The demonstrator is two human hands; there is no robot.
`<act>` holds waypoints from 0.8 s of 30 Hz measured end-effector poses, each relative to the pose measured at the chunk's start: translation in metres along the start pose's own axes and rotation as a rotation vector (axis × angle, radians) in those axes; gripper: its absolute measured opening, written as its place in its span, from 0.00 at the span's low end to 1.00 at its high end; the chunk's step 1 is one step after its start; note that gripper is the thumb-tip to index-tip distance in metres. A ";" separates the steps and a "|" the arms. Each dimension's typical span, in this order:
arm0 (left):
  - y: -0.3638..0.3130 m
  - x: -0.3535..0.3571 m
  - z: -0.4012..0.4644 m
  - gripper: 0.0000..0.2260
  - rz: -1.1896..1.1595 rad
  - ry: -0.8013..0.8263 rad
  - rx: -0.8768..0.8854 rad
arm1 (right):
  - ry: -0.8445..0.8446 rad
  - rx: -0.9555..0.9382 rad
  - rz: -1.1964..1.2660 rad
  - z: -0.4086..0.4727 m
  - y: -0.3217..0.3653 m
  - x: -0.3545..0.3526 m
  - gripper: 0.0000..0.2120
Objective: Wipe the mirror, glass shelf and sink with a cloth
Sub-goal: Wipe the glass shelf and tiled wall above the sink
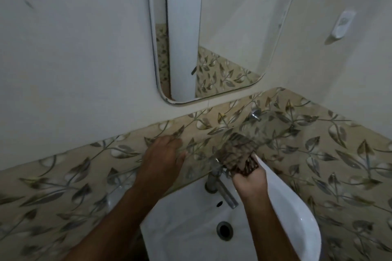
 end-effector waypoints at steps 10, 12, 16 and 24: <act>0.009 -0.018 -0.028 0.14 -0.024 -0.079 0.018 | -0.039 0.134 -0.225 -0.021 -0.036 0.007 0.11; 0.013 -0.021 -0.037 0.14 -0.046 -0.094 0.006 | 0.065 0.139 -0.065 -0.027 -0.060 0.031 0.12; 0.027 -0.027 -0.057 0.15 -0.085 -0.108 -0.028 | 0.093 0.284 -0.041 -0.076 -0.127 0.063 0.18; 0.086 -0.042 -0.114 0.12 -0.104 -0.200 -0.174 | 0.026 0.451 -0.268 -0.149 -0.098 0.054 0.21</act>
Point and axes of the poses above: each hand's wrist, its own z-axis towards the middle knuckle, its own x-axis out of the palm, y = z × x, the point moved 8 cm from there along z, towards the middle knuckle, and after that the axes turned 13 degrees about y, right-handed, at the moved point
